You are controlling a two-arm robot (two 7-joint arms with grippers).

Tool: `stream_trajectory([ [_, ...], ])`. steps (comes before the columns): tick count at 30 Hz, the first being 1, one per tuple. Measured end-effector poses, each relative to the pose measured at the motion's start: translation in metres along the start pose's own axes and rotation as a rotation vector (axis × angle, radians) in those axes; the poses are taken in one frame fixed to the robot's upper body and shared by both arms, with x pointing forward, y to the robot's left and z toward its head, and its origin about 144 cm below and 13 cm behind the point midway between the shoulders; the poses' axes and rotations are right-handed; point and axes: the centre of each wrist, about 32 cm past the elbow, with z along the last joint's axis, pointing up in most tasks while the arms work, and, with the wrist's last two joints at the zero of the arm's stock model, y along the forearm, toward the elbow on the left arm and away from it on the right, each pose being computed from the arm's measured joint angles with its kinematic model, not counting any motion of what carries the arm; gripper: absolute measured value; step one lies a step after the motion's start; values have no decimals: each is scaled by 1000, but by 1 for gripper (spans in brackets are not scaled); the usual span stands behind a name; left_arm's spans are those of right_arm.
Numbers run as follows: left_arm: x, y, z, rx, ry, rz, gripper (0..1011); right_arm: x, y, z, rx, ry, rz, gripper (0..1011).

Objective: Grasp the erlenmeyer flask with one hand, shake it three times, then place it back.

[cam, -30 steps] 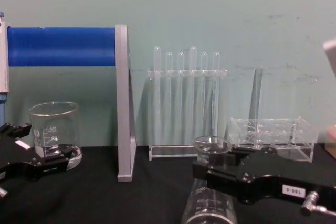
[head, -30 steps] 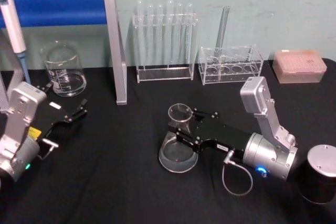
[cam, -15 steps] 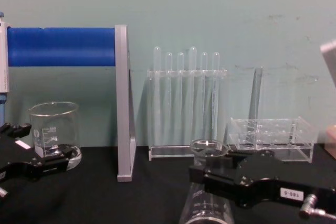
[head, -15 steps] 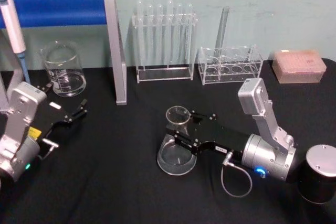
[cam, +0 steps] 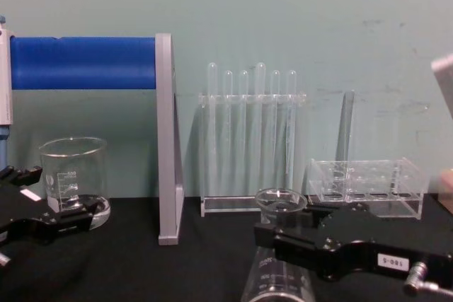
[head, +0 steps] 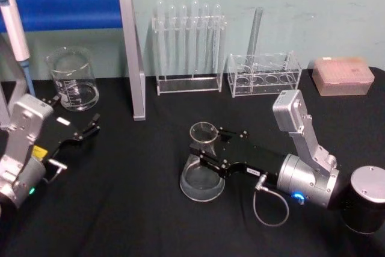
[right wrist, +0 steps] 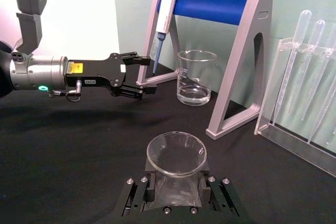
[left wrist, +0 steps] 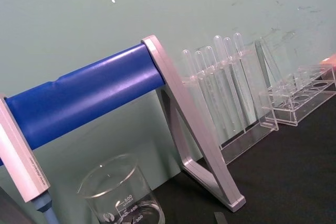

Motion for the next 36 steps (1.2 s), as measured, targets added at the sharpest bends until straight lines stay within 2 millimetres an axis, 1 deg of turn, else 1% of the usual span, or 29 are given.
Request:
stream_trajectory([
  [19, 0, 0, 0, 0, 0, 0, 1001, 0, 0, 0, 0, 1, -4, 456],
  [21, 0, 0, 0, 0, 0, 0, 1001, 0, 0, 0, 0, 1, -5, 468],
  [22, 0, 0, 0, 0, 0, 0, 1001, 0, 0, 0, 0, 1, -5, 512],
  [24, 0, 0, 0, 0, 0, 0, 1001, 0, 0, 0, 0, 1, -5, 543],
  [25, 0, 0, 0, 0, 0, 0, 1001, 0, 0, 0, 0, 1, -5, 613],
  [26, 0, 0, 0, 0, 0, 0, 1001, 0, 0, 0, 0, 1, -5, 613],
  [28, 0, 0, 0, 0, 0, 0, 1001, 0, 0, 0, 0, 1, -5, 673],
  [29, 0, 0, 0, 0, 0, 0, 1001, 0, 0, 0, 0, 1, -5, 732],
  [31, 0, 0, 0, 0, 0, 0, 1001, 0, 0, 0, 0, 1, -5, 771],
  [34, 0, 0, 0, 0, 0, 0, 1001, 0, 0, 0, 0, 1, -5, 874],
  [35, 0, 0, 0, 0, 0, 0, 1001, 0, 0, 0, 0, 1, -5, 874],
  [36, 0, 0, 0, 0, 0, 0, 1001, 0, 0, 0, 0, 1, -5, 929],
])
